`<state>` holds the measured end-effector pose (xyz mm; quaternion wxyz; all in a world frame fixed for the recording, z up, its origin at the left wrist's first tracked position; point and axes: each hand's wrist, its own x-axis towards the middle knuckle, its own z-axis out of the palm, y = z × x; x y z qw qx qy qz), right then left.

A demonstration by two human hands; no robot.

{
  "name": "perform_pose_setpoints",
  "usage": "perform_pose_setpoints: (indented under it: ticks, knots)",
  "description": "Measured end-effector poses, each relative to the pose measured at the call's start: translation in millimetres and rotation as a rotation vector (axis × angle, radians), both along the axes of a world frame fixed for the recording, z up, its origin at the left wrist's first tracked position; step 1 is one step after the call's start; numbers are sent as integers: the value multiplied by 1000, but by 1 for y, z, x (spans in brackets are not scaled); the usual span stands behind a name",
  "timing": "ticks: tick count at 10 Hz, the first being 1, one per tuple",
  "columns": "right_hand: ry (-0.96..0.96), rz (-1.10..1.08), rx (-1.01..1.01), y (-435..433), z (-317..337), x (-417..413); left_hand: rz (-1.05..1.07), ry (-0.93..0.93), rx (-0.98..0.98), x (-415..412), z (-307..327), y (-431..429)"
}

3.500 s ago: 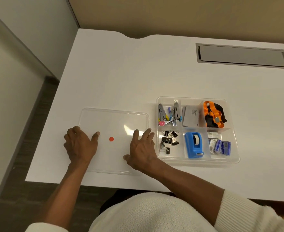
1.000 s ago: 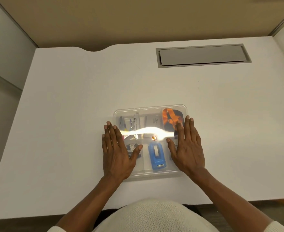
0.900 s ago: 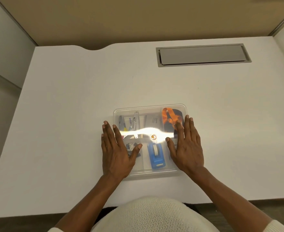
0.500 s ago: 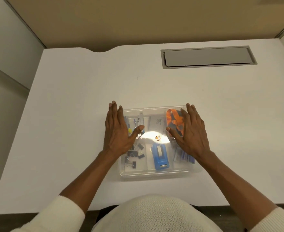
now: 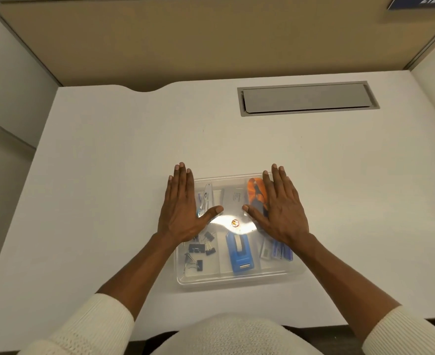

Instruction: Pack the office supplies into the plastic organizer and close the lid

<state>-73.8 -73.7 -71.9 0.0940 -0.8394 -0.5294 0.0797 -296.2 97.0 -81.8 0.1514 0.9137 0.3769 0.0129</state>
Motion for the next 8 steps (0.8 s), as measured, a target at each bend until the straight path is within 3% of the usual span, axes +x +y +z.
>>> perform_pose_setpoints:
  ticks: [5, 8]
  knots:
    - [3, -5, -30, 1, 5, 3, -14, 96, 41, 3, 8, 2]
    - [54, -50, 117, 8, 59, 2, -37, 38, 117, 4, 49, 5]
